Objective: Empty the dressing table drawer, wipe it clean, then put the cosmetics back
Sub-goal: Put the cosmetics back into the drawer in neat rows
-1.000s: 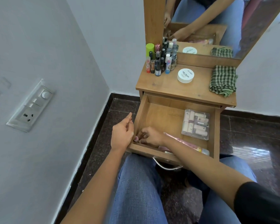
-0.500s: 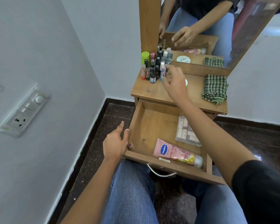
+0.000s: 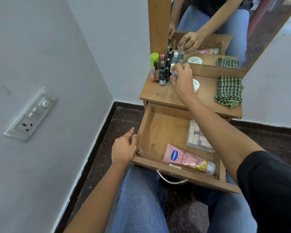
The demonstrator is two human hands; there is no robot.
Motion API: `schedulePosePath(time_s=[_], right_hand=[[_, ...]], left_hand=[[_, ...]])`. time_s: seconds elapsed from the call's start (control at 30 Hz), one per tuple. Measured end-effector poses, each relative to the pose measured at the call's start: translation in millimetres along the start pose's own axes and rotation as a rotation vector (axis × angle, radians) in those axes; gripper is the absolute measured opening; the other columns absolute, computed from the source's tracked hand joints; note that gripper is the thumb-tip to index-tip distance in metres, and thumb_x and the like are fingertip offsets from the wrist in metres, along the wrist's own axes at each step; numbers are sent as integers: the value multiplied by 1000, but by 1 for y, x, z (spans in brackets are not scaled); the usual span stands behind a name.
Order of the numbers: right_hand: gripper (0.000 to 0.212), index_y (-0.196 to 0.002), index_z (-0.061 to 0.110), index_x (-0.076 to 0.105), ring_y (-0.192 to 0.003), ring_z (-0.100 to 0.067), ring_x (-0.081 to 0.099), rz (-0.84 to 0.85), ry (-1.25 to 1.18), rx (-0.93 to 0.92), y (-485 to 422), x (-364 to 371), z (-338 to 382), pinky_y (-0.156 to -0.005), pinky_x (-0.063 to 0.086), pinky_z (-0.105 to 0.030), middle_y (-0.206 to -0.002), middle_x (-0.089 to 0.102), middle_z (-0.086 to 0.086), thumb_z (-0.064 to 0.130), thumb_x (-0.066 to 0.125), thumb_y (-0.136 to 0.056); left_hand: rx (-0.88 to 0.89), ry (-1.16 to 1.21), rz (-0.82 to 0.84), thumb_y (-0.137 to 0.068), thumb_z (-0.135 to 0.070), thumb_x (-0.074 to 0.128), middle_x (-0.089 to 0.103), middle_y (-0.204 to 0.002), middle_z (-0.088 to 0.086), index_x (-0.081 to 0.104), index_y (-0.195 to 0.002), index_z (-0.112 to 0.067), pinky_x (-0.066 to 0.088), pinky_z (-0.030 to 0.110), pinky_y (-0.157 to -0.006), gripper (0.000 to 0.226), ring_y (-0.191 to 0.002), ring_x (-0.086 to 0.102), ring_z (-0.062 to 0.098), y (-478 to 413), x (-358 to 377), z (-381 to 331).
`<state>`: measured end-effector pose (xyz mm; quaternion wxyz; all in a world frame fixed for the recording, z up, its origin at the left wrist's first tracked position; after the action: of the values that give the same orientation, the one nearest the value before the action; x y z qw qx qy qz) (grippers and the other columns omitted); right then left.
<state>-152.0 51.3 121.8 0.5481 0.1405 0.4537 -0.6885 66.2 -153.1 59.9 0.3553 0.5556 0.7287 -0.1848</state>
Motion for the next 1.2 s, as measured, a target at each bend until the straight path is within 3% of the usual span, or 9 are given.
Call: schedulePosePath(time_s=[0.17, 0.3, 0.4, 0.53, 0.7, 0.8, 0.93, 1.07, 1.2], right_hand=[[18, -95, 3, 57, -82, -25, 49, -31, -106, -21, 4, -7, 5, -72, 49, -39, -94, 46, -11, -6, 50, -80], [12, -97, 7, 60, -83, -11, 49, -36, -264, -89, 42, -30, 23, -72, 43, -15, -96, 48, -4, 2, 54, -88], [12, -97, 12, 59, -84, -4, 48, 248, -311, -166, 103, -31, 31, -76, 39, -8, -97, 50, 3, 4, 57, -88], [20, -103, 17, 56, -94, 1, 53, 773, -311, -176, 171, -11, 25, -85, 51, -17, -101, 47, 12, 4, 55, -88], [28, -108, 14, 57, -96, -7, 55, 1054, -392, -45, 195, 3, 19, -82, 44, -7, -105, 55, 3, -2, 60, -85], [27, -105, 15, 59, -95, -5, 58, 1124, -465, 25, 200, 8, 17, -82, 45, -11, -103, 61, 2, -3, 61, -85], [26, -99, 20, 61, -94, -4, 60, 1167, -447, 73, 205, 17, 15, -84, 48, -15, -100, 63, 8, -3, 60, -86], [27, -96, 26, 61, -90, -6, 62, 1171, -409, 130, 206, 27, 13, -85, 51, -22, -98, 67, 5, 1, 61, -85], [22, -98, 22, 62, -80, 2, 57, 1146, -399, 163, 203, 34, 22, -72, 44, -11, -90, 64, 9, 3, 63, -85]], left_hand=[[1, 16, -2, -96, -34, 46, 48, -46, -8, 53, -138, -30, 37, 20, -49, 42, -40, 42, 3, -2, 2, 4], [9, 55, 0, -96, -31, 47, 51, -42, -11, 53, -137, -29, 35, 14, -44, 41, -38, 43, 1, -2, 3, 5], [14, 78, 4, -96, -31, 48, 60, -56, -11, 55, -136, -29, 41, 16, -46, 41, -43, 49, 5, -3, 3, 6], [19, 79, -5, -96, -32, 49, 52, -68, -22, 56, -135, -28, 47, 15, -61, 40, -65, 57, 2, -5, 3, 8], [43, 61, 0, -96, -31, 49, 45, -68, -25, 56, -136, -25, 55, 31, -75, 41, -73, 61, 10, -4, 4, 7], [41, 65, -6, -96, -31, 49, 50, -69, -23, 56, -135, -26, 56, 31, -72, 40, -68, 60, 7, -5, 4, 9], [35, 67, -24, -97, -31, 48, 65, -74, -10, 56, -135, -27, 45, 23, -52, 39, -52, 50, 5, -7, 6, 12], [35, 78, -20, -96, -32, 48, 69, -76, -3, 57, -135, -27, 46, 25, -50, 40, -47, 51, 9, -9, 8, 16], [38, 78, -27, -97, -31, 49, 70, -75, 1, 57, -134, -26, 35, 18, -47, 39, -41, 40, 3, -10, 10, 19]])
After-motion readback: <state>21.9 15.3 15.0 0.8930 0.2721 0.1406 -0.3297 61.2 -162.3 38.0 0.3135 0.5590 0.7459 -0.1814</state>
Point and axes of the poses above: each hand's wrist, its own y-axis away from the middle knuckle, its own x-axis out of the palm, z = x × y, the point moved 1 cm from there along -y, towards the middle knuckle
